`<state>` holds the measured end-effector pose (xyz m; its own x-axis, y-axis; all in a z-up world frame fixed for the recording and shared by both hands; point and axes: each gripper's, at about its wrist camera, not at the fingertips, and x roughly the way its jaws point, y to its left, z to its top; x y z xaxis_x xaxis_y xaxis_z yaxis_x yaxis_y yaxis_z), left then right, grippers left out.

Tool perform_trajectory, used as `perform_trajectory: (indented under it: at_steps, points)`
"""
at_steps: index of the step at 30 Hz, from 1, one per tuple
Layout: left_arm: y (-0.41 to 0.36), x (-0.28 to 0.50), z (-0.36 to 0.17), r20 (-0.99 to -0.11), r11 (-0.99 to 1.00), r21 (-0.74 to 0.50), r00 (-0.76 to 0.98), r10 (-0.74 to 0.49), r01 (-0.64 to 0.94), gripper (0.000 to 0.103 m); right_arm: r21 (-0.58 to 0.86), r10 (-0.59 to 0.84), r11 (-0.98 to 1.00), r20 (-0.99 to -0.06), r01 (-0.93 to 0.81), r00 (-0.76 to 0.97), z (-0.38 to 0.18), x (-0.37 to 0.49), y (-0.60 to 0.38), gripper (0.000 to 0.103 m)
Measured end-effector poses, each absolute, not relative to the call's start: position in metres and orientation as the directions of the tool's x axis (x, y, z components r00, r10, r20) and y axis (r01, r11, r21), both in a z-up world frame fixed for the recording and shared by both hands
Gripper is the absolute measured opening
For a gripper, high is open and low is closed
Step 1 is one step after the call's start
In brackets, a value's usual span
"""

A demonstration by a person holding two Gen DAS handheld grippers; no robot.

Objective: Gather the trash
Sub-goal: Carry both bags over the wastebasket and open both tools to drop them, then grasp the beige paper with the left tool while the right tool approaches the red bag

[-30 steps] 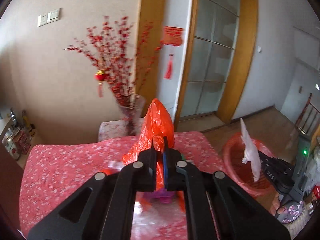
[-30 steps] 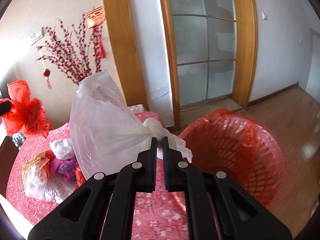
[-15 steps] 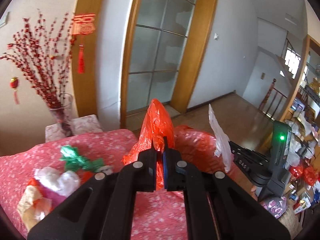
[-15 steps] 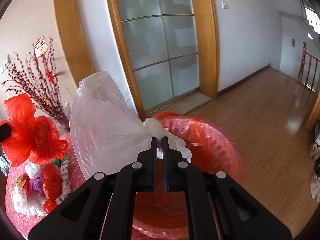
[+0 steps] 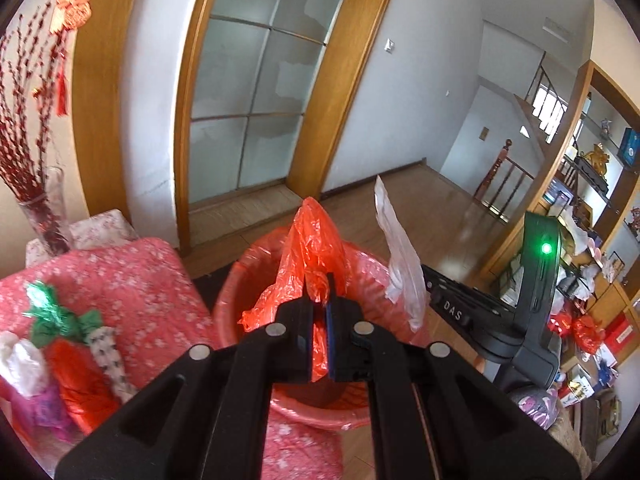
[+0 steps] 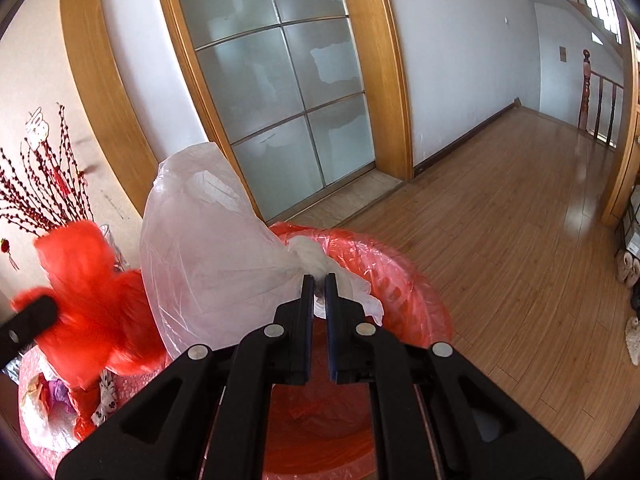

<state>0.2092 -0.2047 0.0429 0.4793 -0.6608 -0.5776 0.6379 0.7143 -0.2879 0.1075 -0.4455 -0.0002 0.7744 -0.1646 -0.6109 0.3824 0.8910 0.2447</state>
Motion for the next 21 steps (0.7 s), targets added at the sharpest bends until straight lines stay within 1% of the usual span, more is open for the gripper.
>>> perform_trajectory:
  at_steps: [4, 6, 7, 8, 9, 10, 11, 13, 15, 16, 17, 21]
  points:
    - [-0.216, 0.215, 0.031, -0.597, 0.715, -0.292, 0.463, -0.655, 0.635, 0.009, 0.248, -0.162, 0.891, -0.609, 0.381, 0.776, -0.001, 0.109, -0.447, 0.008]
    - [-0.218, 0.217, 0.026, -0.608, 0.724, -0.283, 0.466, -0.643, 0.630, 0.019, 0.246, -0.157, 0.893, -0.612, 0.376, 0.775, -0.002, 0.110, -0.447, 0.010]
    - [-0.218, 0.217, 0.023, -0.611, 0.730, -0.278, 0.471, -0.636, 0.624, 0.021, 0.245, -0.157, 0.894, -0.614, 0.375, 0.774, -0.003, 0.111, -0.448, 0.012]
    - [-0.217, 0.218, 0.021, -0.615, 0.736, -0.275, 0.475, -0.630, 0.619, 0.023, 0.244, -0.157, 0.894, -0.616, 0.376, 0.772, -0.005, 0.111, -0.449, 0.018]
    - [-0.214, 0.220, 0.019, -0.619, 0.741, -0.274, 0.476, -0.624, 0.614, 0.024, 0.243, -0.158, 0.893, -0.618, 0.378, 0.770, -0.006, 0.111, -0.450, 0.022]
    - [-0.209, 0.221, 0.015, -0.625, 0.748, -0.274, 0.479, -0.616, 0.605, 0.024, 0.242, -0.160, 0.893, -0.619, 0.380, 0.769, -0.006, 0.111, -0.451, 0.028]
    - [-0.205, 0.222, 0.013, -0.628, 0.754, -0.274, 0.483, -0.611, 0.598, 0.025, 0.240, -0.162, 0.892, -0.620, 0.382, 0.768, -0.008, 0.109, -0.451, 0.032]
    - [-0.194, 0.224, 0.011, -0.631, 0.770, -0.269, 0.498, -0.595, 0.579, 0.027, 0.232, -0.168, 0.894, -0.619, 0.383, 0.767, -0.008, 0.108, -0.450, 0.033]
    - [-0.180, 0.223, 0.012, -0.628, 0.784, -0.263, 0.517, -0.582, 0.562, 0.030, 0.213, -0.184, 0.897, -0.616, 0.387, 0.766, -0.007, 0.105, -0.448, 0.038]
    - [-0.172, 0.221, 0.013, -0.625, 0.794, -0.254, 0.532, -0.571, 0.553, 0.031, 0.203, -0.191, 0.900, -0.611, 0.386, 0.768, -0.005, 0.103, -0.445, 0.042]
    - [-0.165, 0.218, 0.014, -0.621, 0.804, -0.242, 0.550, -0.558, 0.542, 0.032, 0.191, -0.200, 0.903, -0.604, 0.384, 0.771, -0.003, 0.102, -0.441, 0.044]
    - [-0.130, 0.206, 0.019, -0.605, 0.847, -0.199, 0.618, -0.503, 0.494, 0.036, 0.140, -0.210, 0.927, -0.572, 0.347, 0.793, 0.005, 0.099, -0.420, 0.044]
